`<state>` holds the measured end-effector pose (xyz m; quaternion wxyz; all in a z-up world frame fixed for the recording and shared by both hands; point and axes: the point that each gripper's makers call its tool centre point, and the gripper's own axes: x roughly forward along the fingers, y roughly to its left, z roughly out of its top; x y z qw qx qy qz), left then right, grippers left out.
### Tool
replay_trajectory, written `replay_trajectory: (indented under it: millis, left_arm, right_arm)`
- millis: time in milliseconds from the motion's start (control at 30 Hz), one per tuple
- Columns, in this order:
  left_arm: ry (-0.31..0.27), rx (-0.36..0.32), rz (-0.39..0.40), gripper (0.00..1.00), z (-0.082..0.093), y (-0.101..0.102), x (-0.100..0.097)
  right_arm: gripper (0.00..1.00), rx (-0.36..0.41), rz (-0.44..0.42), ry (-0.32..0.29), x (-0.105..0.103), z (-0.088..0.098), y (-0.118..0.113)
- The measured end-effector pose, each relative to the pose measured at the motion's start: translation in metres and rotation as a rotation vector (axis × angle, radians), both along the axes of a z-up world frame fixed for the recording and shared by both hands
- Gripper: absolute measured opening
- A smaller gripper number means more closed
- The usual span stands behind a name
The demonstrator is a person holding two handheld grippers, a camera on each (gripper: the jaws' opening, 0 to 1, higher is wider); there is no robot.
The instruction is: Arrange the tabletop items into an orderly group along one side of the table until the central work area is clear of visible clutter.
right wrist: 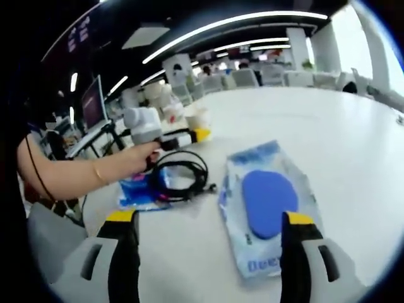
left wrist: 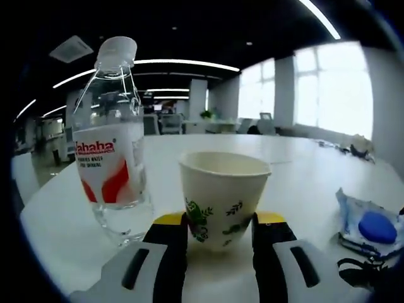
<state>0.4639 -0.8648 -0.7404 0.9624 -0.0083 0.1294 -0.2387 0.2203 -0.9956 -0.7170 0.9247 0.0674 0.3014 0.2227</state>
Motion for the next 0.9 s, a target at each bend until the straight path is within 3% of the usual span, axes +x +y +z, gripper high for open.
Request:
replay_trajectory:
  millis: [400, 533, 800, 900]
  left_arm:
    - [0.017, 0.015, 0.016, 0.37, -0.006, 0.001, 0.007]
    - [0.034, -0.009, 0.016, 0.37, -0.009, 0.001, 0.002]
    - [0.009, -0.040, -0.010, 0.51, 0.008, -0.005, 0.001]
    - [0.021, -0.032, -0.022, 0.55, 0.004, -0.006, -0.002]
  right_arm:
    - [0.90, 0.000, -0.002, 0.013, -0.001, -0.002, -0.002]
    - [0.90, -0.001, -0.002, 0.011, -0.001, -0.002, -0.002]
    - [0.90, 0.005, 0.000, 0.011, -0.002, -0.001, -0.001]
    - [0.90, 0.003, -0.010, 0.005, 0.000, 0.000, -0.004]
